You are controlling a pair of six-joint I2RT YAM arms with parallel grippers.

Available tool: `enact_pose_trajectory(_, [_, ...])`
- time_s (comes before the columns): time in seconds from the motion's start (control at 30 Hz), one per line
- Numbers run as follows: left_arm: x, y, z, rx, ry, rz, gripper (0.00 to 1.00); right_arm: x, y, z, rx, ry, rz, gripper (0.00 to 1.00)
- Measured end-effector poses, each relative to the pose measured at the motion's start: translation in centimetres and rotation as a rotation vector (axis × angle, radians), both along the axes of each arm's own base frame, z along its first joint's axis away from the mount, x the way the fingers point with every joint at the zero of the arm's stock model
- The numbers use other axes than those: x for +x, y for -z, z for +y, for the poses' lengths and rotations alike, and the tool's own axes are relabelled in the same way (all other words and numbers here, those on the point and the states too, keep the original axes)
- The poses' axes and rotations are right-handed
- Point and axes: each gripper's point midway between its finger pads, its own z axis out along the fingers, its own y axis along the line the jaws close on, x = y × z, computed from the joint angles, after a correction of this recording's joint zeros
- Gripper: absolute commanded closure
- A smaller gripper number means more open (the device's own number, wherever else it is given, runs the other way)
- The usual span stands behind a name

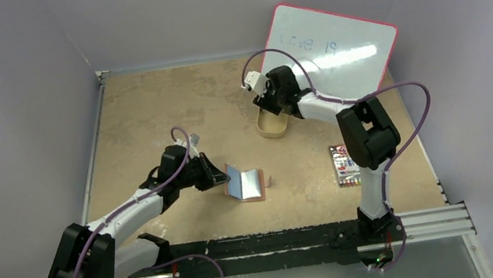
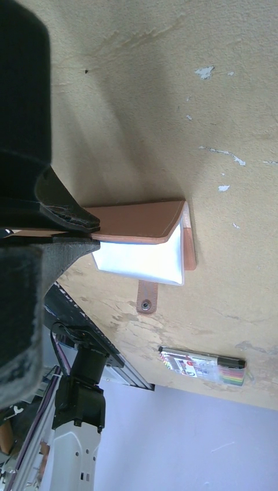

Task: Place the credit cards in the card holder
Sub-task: Pick up the credit card from the storage box.

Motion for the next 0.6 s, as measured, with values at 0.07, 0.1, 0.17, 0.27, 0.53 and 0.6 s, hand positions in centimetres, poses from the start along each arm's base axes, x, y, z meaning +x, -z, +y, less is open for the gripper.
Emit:
enact_pose_trajectory(0.07, [-0.01, 0.0, 0.0, 0.0, 0.0, 0.0, 1.0, 0.31, -0.29, -0.1, 0.0, 0.01, -0.017, 0.4])
enact_pose_trajectory(0.1, [-0.01, 0.0, 0.0, 0.0, 0.0, 0.0, 1.0, 0.35, -0.36, -0.1, -0.001, 0.012, -0.02, 0.42])
enact_pose_trajectory(0.17, [-0.01, 0.0, 0.0, 0.0, 0.0, 0.0, 1.0, 0.36, -0.4, 0.05, -0.003, 0.011, -0.026, 0.44])
enact_pose_trajectory(0.27, [-0.01, 0.0, 0.0, 0.0, 0.0, 0.0, 1.0, 0.4, -0.53, 0.21, -0.003, 0.009, -0.033, 0.49])
enact_pose_trajectory(0.53, [-0.01, 0.01, 0.0, 0.0, 0.0, 0.0, 1.0, 0.27, -0.51, 0.61, 0.006, 0.001, -0.03, 0.62])
enact_pose_trajectory(0.6, [-0.01, 0.02, 0.0, 0.0, 0.001, 0.001, 1.0, 0.23, -0.52, 0.71, 0.006, -0.001, -0.031, 0.64])
